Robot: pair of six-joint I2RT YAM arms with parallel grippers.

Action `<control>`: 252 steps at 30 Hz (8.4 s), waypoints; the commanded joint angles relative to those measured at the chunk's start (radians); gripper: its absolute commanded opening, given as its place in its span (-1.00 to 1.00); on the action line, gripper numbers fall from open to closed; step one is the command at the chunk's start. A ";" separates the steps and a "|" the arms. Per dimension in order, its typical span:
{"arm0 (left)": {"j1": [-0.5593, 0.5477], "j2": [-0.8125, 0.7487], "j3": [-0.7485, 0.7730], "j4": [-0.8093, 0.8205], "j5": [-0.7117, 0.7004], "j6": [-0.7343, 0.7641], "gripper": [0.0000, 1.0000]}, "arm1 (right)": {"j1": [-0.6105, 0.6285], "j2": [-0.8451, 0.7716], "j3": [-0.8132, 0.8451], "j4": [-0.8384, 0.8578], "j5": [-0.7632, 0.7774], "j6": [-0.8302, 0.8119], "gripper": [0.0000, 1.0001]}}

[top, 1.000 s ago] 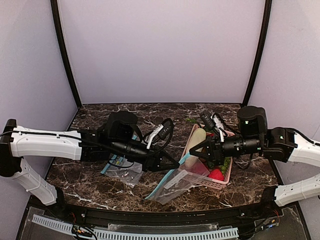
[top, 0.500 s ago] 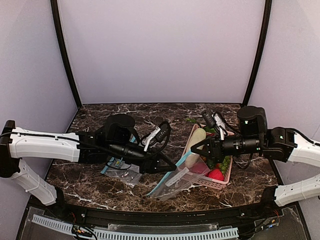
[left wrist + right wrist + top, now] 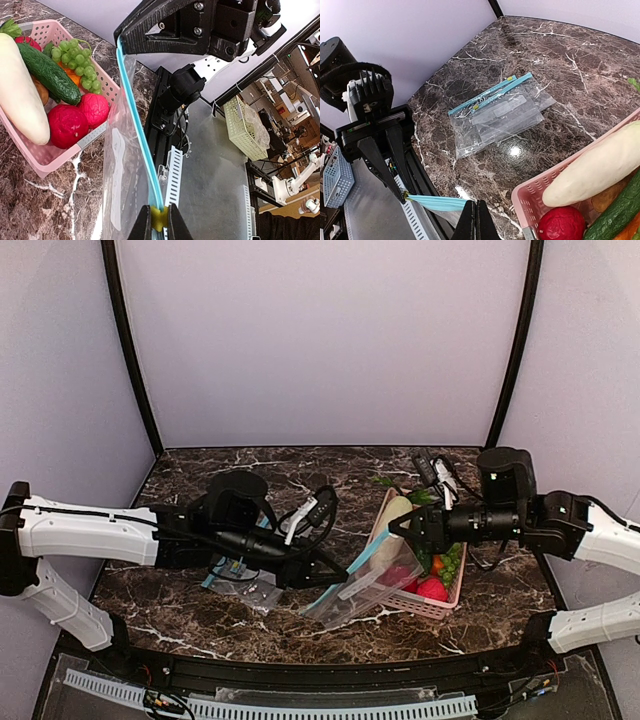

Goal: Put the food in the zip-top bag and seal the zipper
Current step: Unzip the zipper of the food storage bag, then pass from the left arm to the right

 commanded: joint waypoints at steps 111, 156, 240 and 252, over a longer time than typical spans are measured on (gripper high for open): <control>-0.153 -0.043 -0.046 -0.189 -0.867 -0.089 -0.99 | 0.063 0.277 -0.073 0.432 0.041 0.425 0.02; -0.250 0.176 0.081 -0.098 -0.798 -0.108 -0.99 | 0.071 0.159 -0.265 0.381 0.170 0.529 -0.35; -0.208 0.090 0.085 -0.090 -0.661 -0.257 0.42 | 0.070 0.108 -0.257 0.402 0.046 0.252 -1.00; -0.165 0.217 0.191 -0.145 -0.654 -0.233 0.35 | 0.070 0.106 -0.258 0.414 0.020 0.249 -1.00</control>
